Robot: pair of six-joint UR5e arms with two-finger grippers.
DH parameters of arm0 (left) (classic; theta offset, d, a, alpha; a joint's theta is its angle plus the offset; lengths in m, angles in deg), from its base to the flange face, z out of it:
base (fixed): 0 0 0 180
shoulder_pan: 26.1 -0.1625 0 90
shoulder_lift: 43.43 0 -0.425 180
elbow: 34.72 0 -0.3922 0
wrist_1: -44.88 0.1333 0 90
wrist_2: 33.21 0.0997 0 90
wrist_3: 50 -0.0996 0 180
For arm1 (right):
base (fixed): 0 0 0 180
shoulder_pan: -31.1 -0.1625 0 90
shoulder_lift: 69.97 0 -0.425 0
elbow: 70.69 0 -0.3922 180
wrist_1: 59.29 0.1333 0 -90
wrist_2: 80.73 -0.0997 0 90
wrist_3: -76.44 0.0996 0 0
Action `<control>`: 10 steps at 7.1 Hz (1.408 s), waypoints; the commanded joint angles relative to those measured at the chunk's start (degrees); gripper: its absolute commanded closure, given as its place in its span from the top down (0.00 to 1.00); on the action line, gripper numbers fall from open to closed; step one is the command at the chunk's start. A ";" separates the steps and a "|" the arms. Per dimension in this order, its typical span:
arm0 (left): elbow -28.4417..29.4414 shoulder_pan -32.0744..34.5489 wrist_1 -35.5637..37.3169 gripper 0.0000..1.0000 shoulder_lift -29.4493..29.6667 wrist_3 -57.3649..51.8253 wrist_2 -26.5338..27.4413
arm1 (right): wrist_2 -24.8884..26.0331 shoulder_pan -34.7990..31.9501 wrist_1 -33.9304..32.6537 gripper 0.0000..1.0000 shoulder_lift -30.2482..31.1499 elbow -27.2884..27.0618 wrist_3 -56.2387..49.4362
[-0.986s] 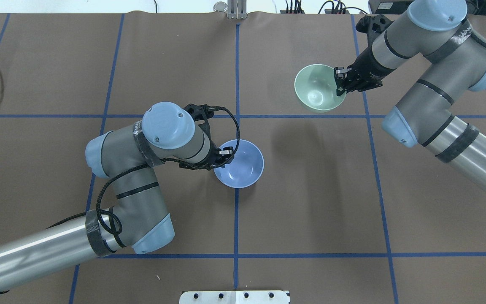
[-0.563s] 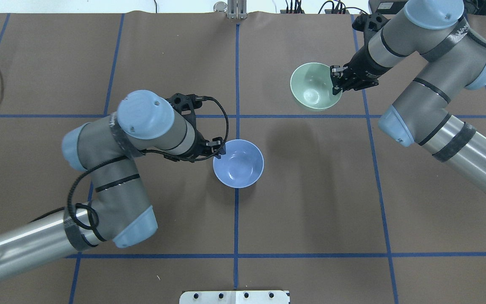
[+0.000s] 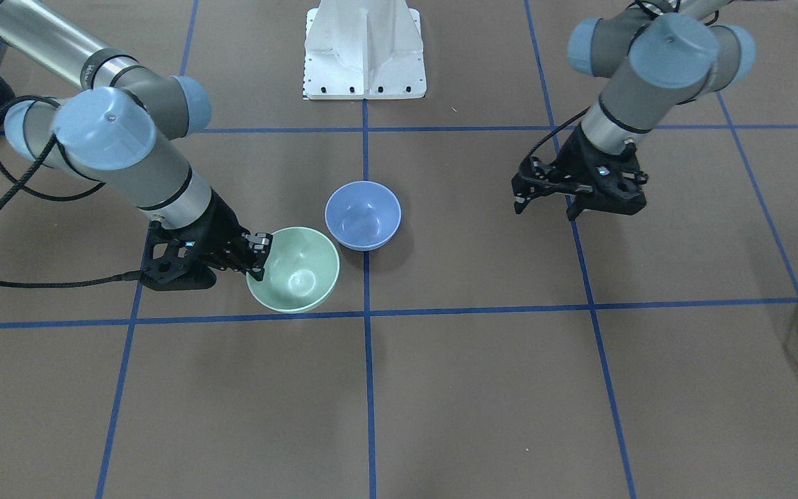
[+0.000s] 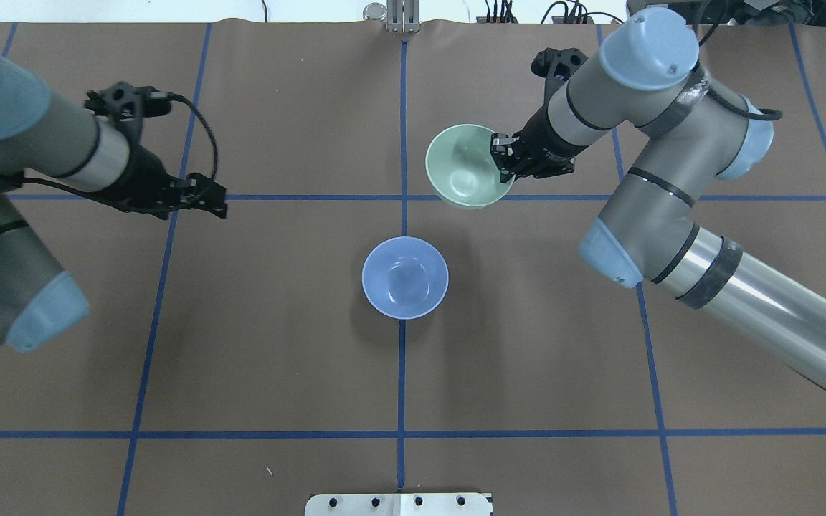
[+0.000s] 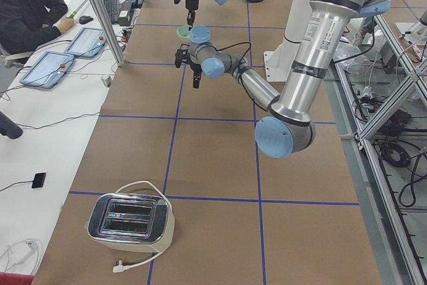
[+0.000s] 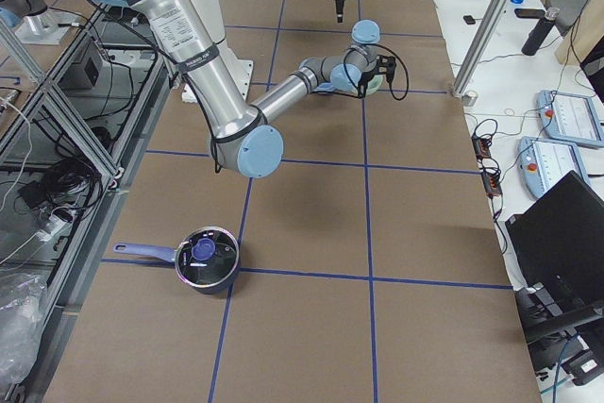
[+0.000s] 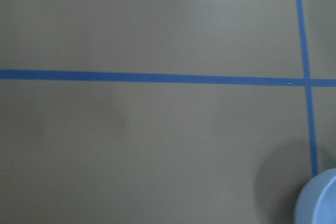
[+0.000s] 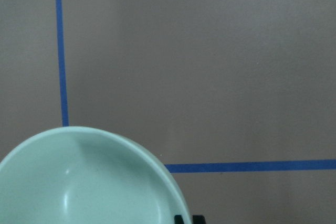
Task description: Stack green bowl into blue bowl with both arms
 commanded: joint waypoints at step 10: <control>4.10 27.62 -9.20 0.97 -21.97 -33.17 -16.63 | 14.00 14.20 -11.14 0.00 -1.16 -7.89 4.15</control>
